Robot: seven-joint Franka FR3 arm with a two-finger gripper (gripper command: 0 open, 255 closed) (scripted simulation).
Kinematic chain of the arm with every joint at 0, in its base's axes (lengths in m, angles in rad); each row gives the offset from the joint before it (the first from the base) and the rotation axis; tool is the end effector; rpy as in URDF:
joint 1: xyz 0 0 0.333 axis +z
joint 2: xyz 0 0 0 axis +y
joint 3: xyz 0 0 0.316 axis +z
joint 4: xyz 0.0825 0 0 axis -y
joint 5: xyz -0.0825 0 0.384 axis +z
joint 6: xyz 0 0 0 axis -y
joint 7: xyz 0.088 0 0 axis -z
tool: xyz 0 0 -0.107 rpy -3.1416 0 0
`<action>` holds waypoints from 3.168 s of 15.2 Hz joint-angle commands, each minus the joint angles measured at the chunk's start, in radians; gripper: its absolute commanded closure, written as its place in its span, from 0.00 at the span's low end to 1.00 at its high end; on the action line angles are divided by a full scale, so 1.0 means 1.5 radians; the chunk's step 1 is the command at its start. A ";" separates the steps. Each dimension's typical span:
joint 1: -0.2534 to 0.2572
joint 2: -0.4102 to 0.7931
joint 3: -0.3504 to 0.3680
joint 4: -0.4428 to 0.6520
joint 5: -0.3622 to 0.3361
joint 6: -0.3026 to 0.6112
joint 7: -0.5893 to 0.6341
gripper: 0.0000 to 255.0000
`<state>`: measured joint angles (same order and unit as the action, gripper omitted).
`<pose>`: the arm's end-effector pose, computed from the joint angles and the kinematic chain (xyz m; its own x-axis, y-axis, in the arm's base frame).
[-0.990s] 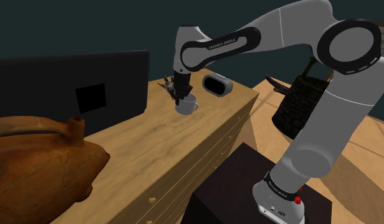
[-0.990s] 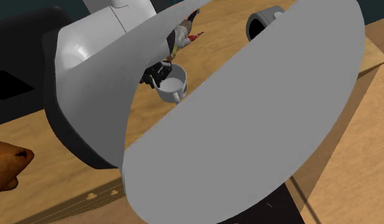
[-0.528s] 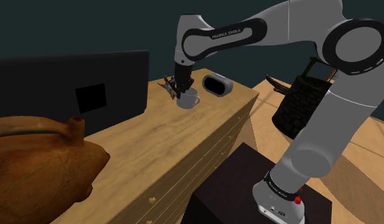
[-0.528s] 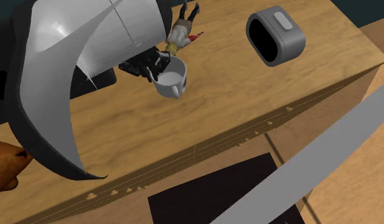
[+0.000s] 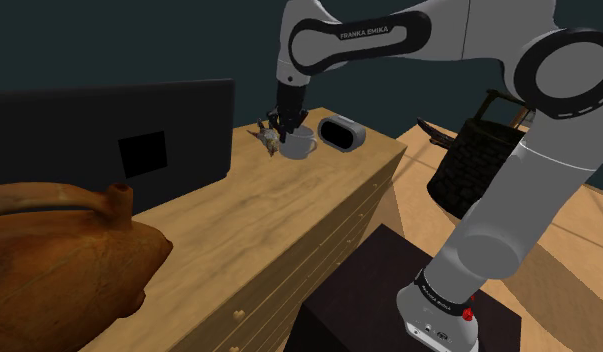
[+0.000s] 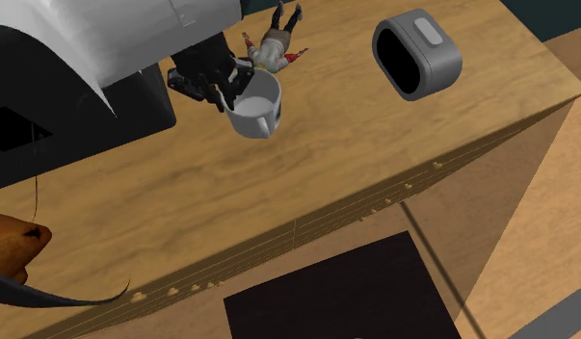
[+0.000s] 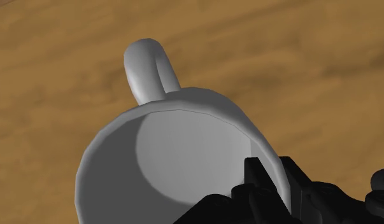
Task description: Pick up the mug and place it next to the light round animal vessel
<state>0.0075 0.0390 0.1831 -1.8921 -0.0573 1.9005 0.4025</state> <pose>0.5585 0.1024 0.4782 0.9814 -0.1916 -0.0097 -0.1908 -0.9801 0.0547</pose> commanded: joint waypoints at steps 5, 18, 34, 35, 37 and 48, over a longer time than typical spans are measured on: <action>0.000 -0.008 0.000 0.042 0.002 -0.050 -0.004 1.00; 0.000 -0.006 0.001 0.161 0.003 -0.167 -0.009 1.00; 0.006 0.039 0.004 0.364 -0.006 -0.326 -0.010 1.00; 0.007 0.044 0.005 0.380 -0.007 -0.337 -0.009 1.00; 0.008 0.055 0.005 0.413 -0.009 -0.360 -0.009 1.00; 0.030 0.156 0.011 0.668 -0.035 -0.515 -0.007 1.00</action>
<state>0.0480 0.2530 0.1994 -0.9390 -0.1041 1.1575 0.3934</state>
